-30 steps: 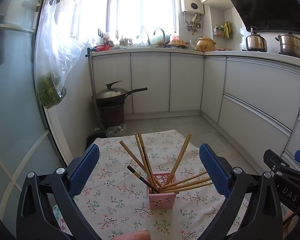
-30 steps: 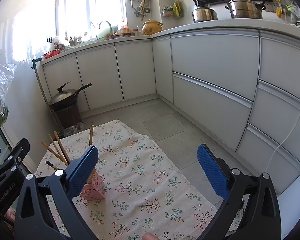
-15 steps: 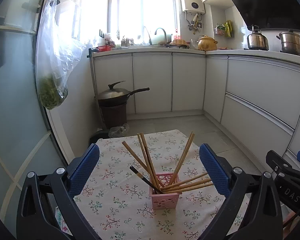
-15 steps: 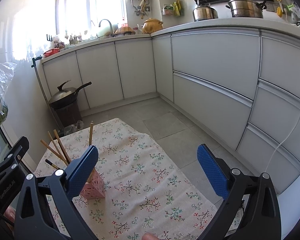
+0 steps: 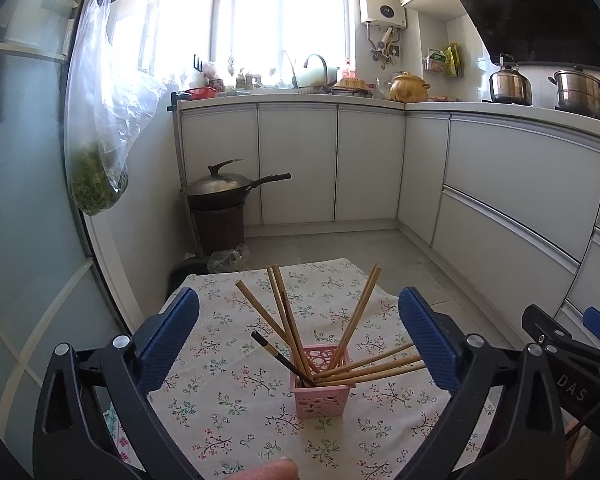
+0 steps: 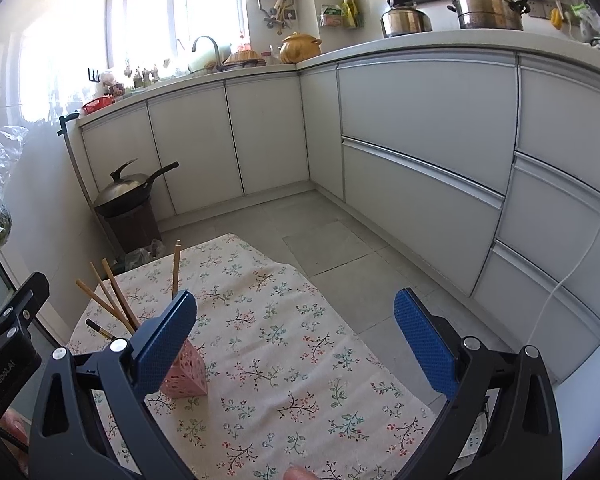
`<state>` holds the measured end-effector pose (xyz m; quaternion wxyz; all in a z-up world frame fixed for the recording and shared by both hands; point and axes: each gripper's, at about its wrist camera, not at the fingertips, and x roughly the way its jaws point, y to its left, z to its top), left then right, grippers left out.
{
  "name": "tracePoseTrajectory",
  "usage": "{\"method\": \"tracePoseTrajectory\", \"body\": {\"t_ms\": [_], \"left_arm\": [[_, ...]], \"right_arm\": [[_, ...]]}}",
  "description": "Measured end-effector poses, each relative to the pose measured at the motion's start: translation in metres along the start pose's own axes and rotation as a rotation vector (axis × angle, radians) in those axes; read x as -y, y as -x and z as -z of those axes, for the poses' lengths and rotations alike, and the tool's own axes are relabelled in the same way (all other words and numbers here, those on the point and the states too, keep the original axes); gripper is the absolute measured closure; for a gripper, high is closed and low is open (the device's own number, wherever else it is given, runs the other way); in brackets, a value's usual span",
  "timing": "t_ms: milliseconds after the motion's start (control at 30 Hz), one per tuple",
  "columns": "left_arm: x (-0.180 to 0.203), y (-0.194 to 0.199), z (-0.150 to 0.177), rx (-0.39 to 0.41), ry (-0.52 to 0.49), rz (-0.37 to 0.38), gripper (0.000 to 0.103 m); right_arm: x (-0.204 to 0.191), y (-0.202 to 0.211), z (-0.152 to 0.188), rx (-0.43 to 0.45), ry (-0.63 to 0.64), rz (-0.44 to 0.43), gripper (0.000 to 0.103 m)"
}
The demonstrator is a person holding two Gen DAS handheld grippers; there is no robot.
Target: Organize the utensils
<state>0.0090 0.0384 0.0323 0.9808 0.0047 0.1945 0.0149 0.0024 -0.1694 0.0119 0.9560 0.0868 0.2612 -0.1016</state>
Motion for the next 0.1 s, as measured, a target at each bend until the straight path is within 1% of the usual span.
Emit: {"method": "tracePoseTrajectory", "body": {"t_ms": [100], "left_arm": [[0.0026,0.0009,0.0003,-0.001,-0.013,0.004,0.007]], "right_arm": [[0.0008,-0.0003,0.0007,-0.002,-0.003,0.002,0.007]]}}
